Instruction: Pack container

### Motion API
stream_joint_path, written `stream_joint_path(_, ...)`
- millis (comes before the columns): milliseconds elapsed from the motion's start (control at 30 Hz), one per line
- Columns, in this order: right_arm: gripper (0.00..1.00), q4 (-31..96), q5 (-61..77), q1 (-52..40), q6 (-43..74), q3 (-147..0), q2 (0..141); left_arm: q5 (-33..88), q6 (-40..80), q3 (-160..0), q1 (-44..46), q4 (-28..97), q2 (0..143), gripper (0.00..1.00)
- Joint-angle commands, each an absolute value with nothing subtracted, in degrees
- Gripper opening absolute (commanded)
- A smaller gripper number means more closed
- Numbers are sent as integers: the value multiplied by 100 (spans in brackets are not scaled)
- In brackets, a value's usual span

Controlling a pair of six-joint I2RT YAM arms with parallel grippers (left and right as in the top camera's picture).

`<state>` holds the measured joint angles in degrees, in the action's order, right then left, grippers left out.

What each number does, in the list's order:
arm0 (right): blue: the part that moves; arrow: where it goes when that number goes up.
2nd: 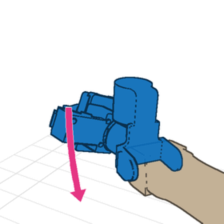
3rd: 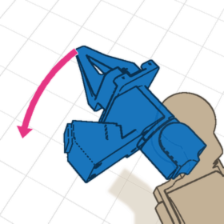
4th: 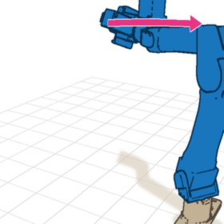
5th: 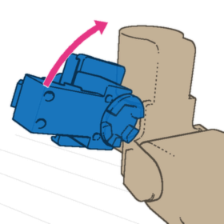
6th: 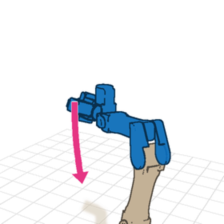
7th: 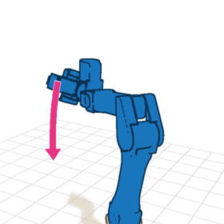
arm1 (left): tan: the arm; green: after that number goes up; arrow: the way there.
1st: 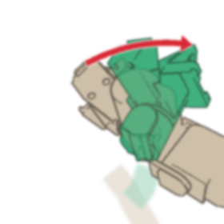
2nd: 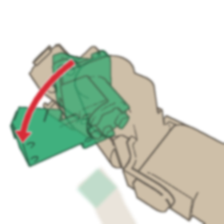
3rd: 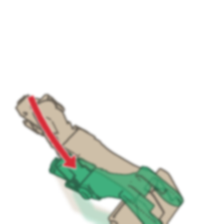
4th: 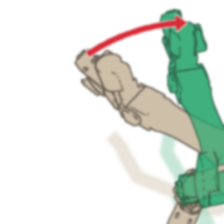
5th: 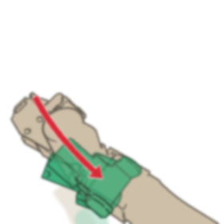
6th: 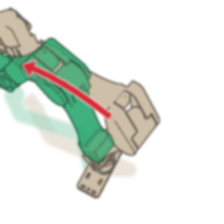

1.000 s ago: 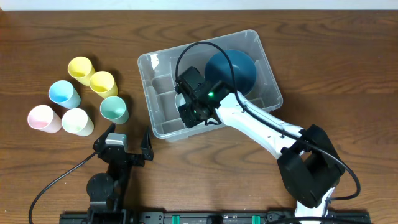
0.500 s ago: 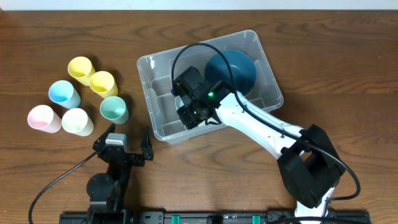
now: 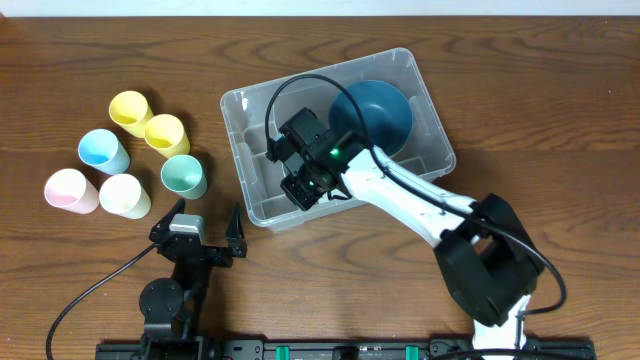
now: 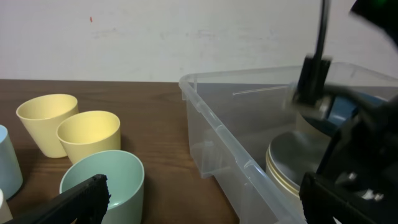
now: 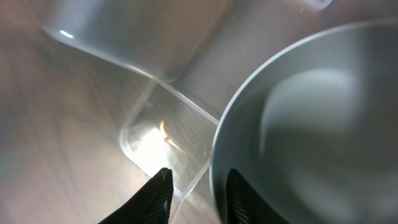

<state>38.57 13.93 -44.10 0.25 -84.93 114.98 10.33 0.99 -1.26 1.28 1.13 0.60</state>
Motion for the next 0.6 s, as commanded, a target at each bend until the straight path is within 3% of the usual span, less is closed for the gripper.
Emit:
stream_joint_path(0,27,3804,1549,-4427,-141,-8497,11695,1116,1,-23,104,301,27,98)
stream_joint_path(267,9,3487,1455,-4410,-89,-8497,11705,1116,1,-23,104,301,27,98)
stream_joint_path(567,7,2978,1347,-4344,-25,-8497,11705,1116,1,-23,104,301,27,98)
